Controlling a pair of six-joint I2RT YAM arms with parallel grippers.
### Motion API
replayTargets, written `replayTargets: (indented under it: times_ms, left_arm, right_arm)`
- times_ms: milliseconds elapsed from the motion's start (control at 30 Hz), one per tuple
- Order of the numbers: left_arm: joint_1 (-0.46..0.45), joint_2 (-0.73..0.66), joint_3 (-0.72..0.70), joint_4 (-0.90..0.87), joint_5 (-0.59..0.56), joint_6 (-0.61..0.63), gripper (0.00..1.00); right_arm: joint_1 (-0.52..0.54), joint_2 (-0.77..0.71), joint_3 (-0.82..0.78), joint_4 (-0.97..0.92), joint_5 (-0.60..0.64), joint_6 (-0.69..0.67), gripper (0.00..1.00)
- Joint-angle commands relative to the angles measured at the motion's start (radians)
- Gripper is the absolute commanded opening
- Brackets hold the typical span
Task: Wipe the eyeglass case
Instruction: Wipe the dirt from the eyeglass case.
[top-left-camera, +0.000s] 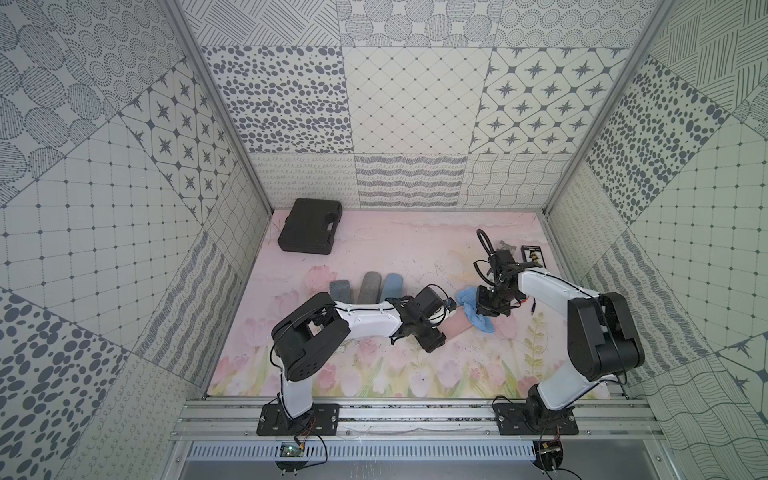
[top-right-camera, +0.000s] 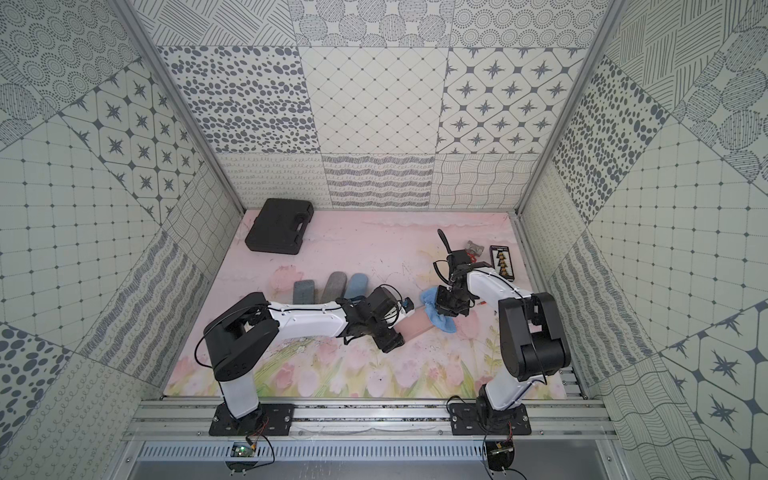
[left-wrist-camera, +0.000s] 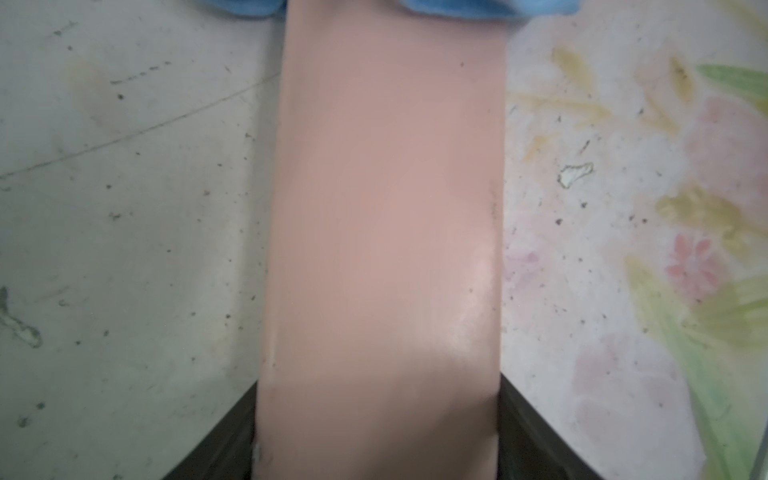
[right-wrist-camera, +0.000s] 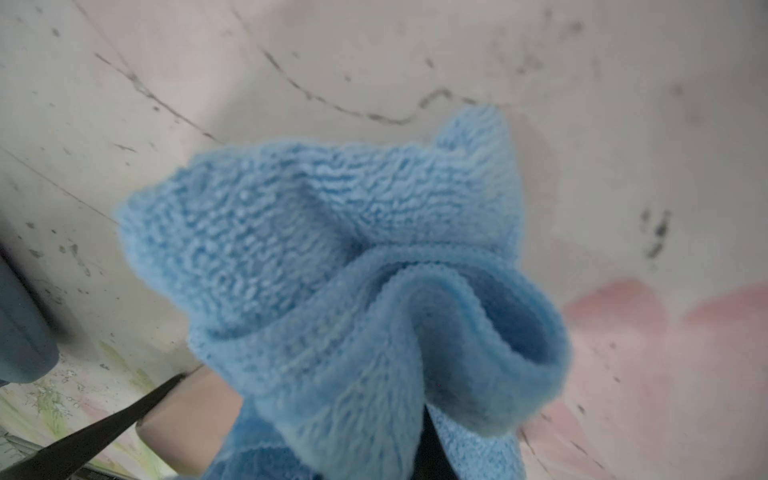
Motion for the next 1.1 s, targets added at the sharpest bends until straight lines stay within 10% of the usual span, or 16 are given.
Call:
replayTargets:
  times_ms: [0,667,1067]
  left_arm:
    - [0.021,0.024,0.009,-0.101,-0.064,-0.088,0.16]
    - [0.085,0.068,0.127,-0.168,0.199,-0.205,0.13]
    - [0.085,0.062,0.107,-0.195,0.302,-0.164,0.09]
  right_arm:
    - [0.005,0.000,-0.002,-0.078,-0.056,0.016,0.00]
    - [0.380,-0.111,-0.206,0.498,-0.320,0.595,0.00]
    - [0.043,-0.043,0.004,0.132,0.037,0.184,0.00]
